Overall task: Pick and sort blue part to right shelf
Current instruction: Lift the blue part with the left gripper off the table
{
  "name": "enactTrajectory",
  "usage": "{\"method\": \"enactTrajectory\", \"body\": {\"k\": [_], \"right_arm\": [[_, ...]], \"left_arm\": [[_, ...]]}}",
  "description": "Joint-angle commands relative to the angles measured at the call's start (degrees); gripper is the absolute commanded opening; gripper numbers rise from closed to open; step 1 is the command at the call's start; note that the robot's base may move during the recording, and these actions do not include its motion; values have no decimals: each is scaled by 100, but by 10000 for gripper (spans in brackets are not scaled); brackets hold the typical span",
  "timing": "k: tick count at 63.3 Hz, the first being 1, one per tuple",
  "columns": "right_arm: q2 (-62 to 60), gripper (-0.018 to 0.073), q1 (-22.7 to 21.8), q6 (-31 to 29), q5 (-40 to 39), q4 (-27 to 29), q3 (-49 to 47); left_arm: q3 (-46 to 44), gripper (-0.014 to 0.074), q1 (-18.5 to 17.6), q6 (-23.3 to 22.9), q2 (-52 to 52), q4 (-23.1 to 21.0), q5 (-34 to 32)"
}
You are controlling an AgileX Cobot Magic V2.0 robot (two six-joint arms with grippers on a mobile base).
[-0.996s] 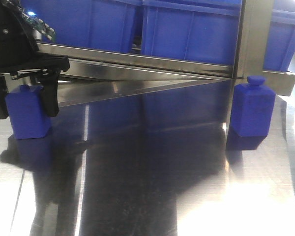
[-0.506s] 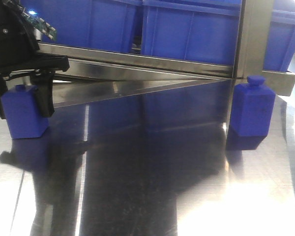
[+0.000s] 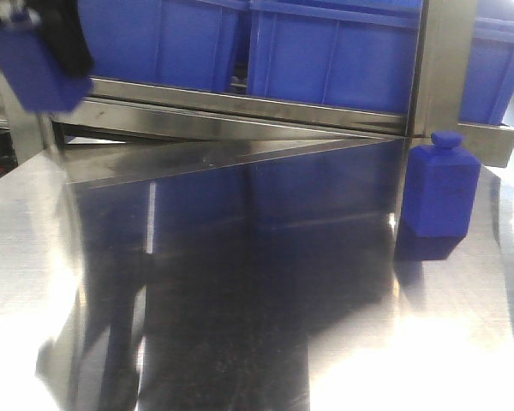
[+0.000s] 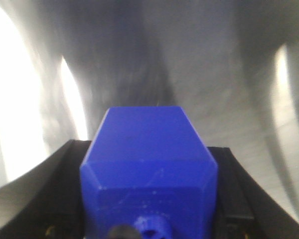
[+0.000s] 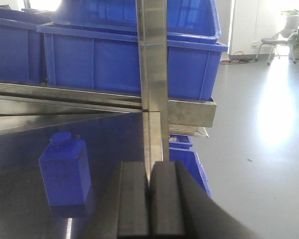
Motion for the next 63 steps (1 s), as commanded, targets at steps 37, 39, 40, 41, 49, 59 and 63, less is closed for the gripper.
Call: {"method": "enactTrajectory", "body": {"k": [37, 39, 40, 41, 49, 59, 63], "right_arm": [[1344, 422, 68, -54, 1086, 244, -2407], [1527, 478, 120, -54, 1201, 244, -2568], [1621, 497, 152, -54, 1254, 244, -2650], [1764, 513, 202, -54, 1314, 244, -2775], [2742, 548, 718, -60, 2034, 250, -3614], [3921, 548, 1507, -71, 2841, 245, -4620], [4555, 548, 1812, -71, 3280, 229, -5164]], "left_arm": [[3548, 335, -41, 21, -4763, 888, -3462], [3635, 335, -41, 21, -4884, 888, -3476], [3670, 335, -41, 21, -4937, 888, -3489], [3718, 335, -41, 21, -5010, 888, -3489], [3866, 335, -41, 21, -5292, 896, -3450], [3866, 335, -41, 21, -5323, 896, -3408], [3866, 335, -41, 21, -5323, 896, -3408]]}}
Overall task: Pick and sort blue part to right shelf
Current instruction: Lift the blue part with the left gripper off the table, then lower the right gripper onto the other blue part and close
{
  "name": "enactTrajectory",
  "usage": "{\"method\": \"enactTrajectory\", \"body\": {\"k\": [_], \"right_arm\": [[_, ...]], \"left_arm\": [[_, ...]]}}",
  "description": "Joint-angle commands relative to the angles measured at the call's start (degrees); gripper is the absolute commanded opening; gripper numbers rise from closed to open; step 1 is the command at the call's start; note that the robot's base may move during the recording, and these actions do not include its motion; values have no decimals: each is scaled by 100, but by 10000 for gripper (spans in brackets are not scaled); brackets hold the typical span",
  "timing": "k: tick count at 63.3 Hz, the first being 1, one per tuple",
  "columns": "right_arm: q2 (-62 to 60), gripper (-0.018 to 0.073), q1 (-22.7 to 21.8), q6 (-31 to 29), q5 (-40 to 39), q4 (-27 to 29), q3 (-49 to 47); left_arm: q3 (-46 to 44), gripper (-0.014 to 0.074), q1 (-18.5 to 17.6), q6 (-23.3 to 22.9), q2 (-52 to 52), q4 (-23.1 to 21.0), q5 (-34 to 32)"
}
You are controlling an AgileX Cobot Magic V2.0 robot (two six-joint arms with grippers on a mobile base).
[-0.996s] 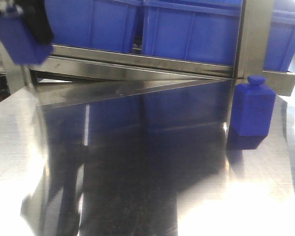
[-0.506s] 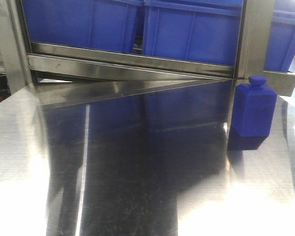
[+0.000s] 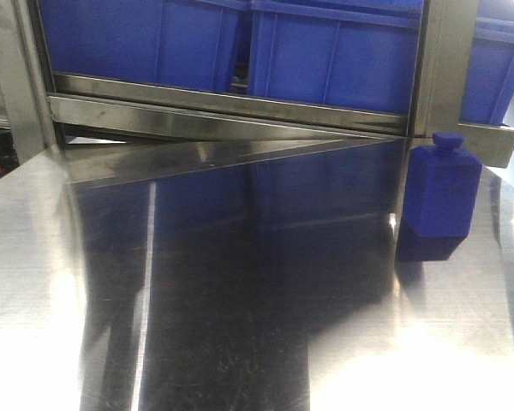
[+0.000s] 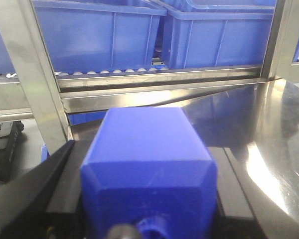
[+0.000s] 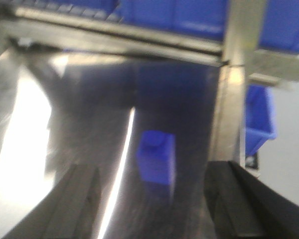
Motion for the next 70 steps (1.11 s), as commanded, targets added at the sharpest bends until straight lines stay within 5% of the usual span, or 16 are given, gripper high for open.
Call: {"method": "enactTrajectory", "body": {"k": [1, 18, 33, 70], "right_arm": [[815, 548, 330, -71, 166, -18, -868], [3511, 548, 464, 870, 2135, -372, -2969], [5573, 548, 464, 914, 3424, -630, -4479], [6296, 548, 464, 971, 2856, -1073, -4306]], "left_arm": [[-162, 335, -40, 21, 5, 52, -525], [-162, 335, -40, 21, 5, 52, -525], [-162, 335, -40, 21, 5, 52, -512], [-162, 335, -40, 21, 5, 52, -363]]}}
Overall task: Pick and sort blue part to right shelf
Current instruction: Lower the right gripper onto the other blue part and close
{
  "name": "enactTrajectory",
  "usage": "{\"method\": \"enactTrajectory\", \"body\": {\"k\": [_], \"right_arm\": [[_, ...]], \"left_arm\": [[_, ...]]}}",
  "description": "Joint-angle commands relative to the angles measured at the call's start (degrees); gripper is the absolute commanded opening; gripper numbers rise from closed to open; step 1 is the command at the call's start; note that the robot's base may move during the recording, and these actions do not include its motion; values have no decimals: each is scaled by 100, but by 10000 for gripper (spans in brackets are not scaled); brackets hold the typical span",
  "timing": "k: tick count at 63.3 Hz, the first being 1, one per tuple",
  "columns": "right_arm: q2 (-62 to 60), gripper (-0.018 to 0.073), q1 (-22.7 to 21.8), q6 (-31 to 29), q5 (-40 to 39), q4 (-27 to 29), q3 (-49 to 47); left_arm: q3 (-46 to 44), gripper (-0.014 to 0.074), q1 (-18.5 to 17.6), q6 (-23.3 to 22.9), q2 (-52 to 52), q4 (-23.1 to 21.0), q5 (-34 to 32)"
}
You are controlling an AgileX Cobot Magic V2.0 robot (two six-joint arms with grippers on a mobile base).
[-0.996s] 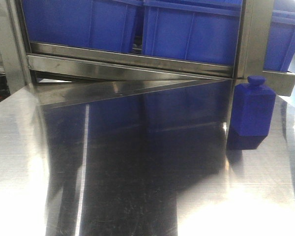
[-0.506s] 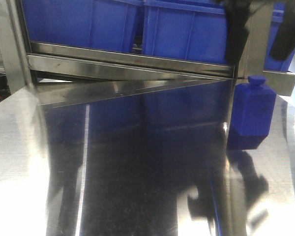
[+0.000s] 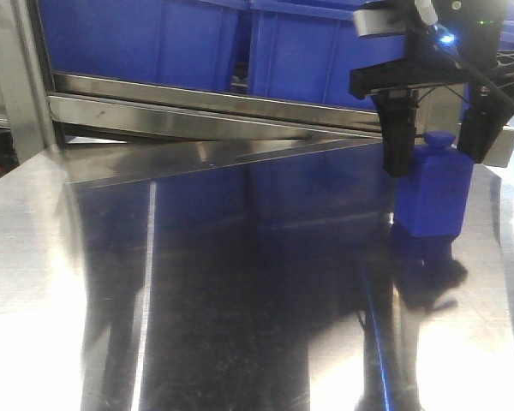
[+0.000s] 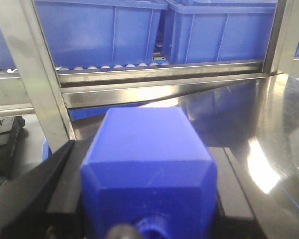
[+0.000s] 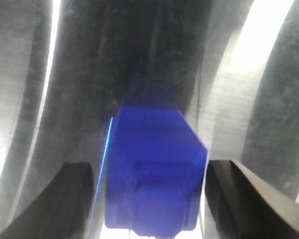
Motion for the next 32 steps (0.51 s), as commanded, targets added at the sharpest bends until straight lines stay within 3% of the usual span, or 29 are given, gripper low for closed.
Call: {"method": "enactTrajectory", "body": {"k": [1, 26, 32], "right_arm": [[-286, 548, -14, -2, -235, -172, -49], [-64, 546, -75, -34, -747, -166, 317], [51, 460, -75, -34, -747, -166, 317]], "left_arm": [[-162, 335, -40, 17, 5, 39, -458], [-162, 335, -40, 17, 5, 39, -458], [-162, 335, -40, 17, -1, 83, -449]]}}
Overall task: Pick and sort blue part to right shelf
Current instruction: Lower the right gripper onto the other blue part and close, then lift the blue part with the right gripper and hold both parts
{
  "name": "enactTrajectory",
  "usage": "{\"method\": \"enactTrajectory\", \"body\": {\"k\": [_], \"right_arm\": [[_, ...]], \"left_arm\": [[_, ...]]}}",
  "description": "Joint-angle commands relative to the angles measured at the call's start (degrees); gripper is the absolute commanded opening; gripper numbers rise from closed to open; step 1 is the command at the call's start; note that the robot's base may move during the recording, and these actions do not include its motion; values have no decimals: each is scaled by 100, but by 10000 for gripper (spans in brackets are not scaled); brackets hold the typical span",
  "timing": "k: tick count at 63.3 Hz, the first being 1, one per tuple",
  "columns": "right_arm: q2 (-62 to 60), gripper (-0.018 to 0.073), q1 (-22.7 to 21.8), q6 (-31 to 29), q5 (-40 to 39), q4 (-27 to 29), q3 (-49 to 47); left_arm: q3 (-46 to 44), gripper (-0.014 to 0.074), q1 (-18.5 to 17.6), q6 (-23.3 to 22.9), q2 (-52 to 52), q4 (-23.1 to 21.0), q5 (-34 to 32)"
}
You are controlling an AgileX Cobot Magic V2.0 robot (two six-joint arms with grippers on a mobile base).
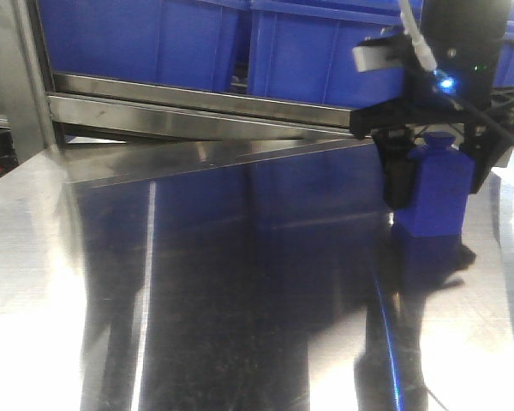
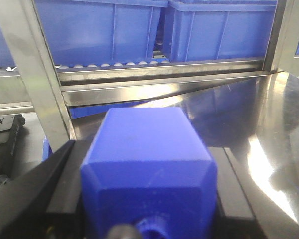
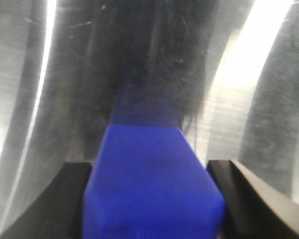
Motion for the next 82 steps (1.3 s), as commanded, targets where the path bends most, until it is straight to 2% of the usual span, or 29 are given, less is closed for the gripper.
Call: {"method": "enactTrajectory", "body": {"k": [1, 6, 11, 16, 24, 36, 45, 57, 65, 74, 82], "right_arm": [[-206, 438, -53, -34, -120, -103, -118], [-212, 299, -53, -34, -165, -103, -118], [-240, 221, -53, -34, -203, -103, -130], [-297, 216, -53, -34, -208, -103, -130], [-504, 216, -53, -34, -273, -103, -130], [-1135, 215, -53, -34, -580, -108, 60], [-1882, 215, -46, -34, -1014, -108, 690], [-3119, 215, -41, -34, -1809, -109, 1949], [-4008, 215, -40, -34, -2401, -166, 2873], [-5143, 215, -40, -34, -3042, -376, 3978], [-6398, 215, -40, -34, -3295, -581, 4670]], "left_arm": [[-162, 335, -40, 8, -9, 79, -482], [-162, 335, -40, 8, -77, 173, -478], [-162, 335, 28, -31, -183, 249, -366], [-162, 335, 199, -137, -355, 376, -161], [-142, 335, 593, -328, -761, 831, 214], [280, 335, 881, -328, -1478, 948, 444], [695, 335, 881, -328, -1903, 407, 584], [905, 335, 881, -222, -2094, -260, 308], [975, 335, 881, 29, -2094, -360, 133], [986, 335, 881, 29, -2094, -348, 34], [986, 335, 881, 29, -2094, -278, 31]]}}
